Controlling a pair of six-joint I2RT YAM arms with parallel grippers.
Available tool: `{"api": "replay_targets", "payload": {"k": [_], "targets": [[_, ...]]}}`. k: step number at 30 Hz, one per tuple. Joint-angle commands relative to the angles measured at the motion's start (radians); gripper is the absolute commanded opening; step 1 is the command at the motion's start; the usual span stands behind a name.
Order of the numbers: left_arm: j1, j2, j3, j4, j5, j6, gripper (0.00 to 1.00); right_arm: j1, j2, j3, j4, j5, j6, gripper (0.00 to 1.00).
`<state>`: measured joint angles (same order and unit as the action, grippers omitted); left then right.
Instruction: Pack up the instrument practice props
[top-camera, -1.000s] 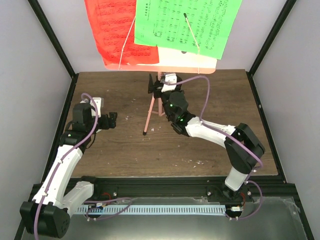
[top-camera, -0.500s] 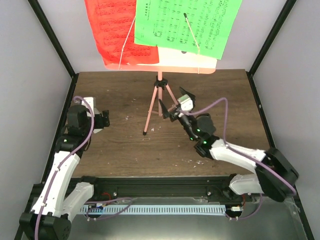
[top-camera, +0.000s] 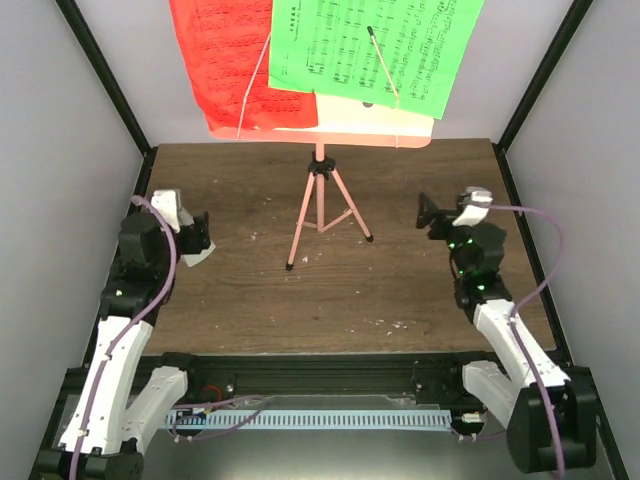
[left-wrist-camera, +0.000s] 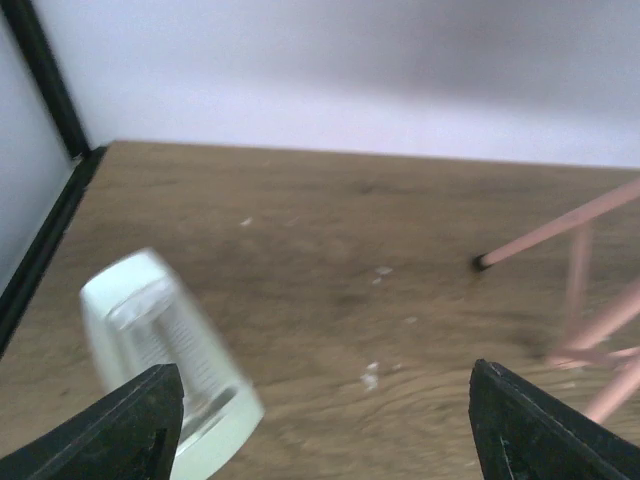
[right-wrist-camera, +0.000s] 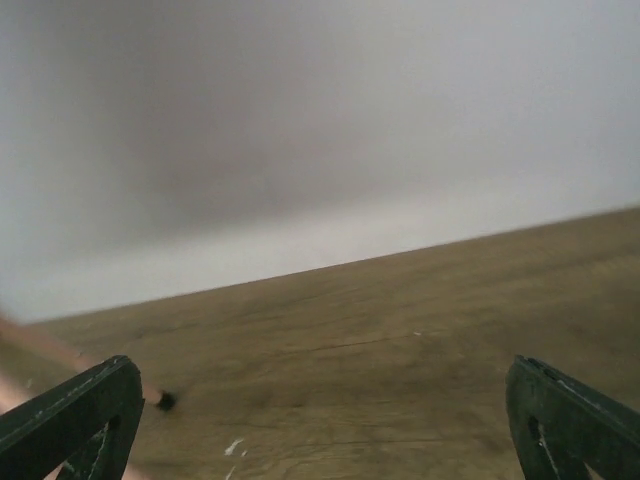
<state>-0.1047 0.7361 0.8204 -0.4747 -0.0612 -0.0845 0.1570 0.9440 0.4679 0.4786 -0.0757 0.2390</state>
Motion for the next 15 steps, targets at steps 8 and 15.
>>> {"api": "replay_targets", "payload": {"k": [8, 15], "targets": [[-0.129, 0.113, 0.510, -0.033, 0.523, -0.228, 0.63, -0.298, -0.171, 0.418, -0.361, -0.402, 0.362, 0.98], [-0.266, 0.289, 0.693, 0.013, 0.649, -0.328, 0.59, -0.241, -0.097, 0.665, -0.354, -0.870, 0.349, 0.84]]}}
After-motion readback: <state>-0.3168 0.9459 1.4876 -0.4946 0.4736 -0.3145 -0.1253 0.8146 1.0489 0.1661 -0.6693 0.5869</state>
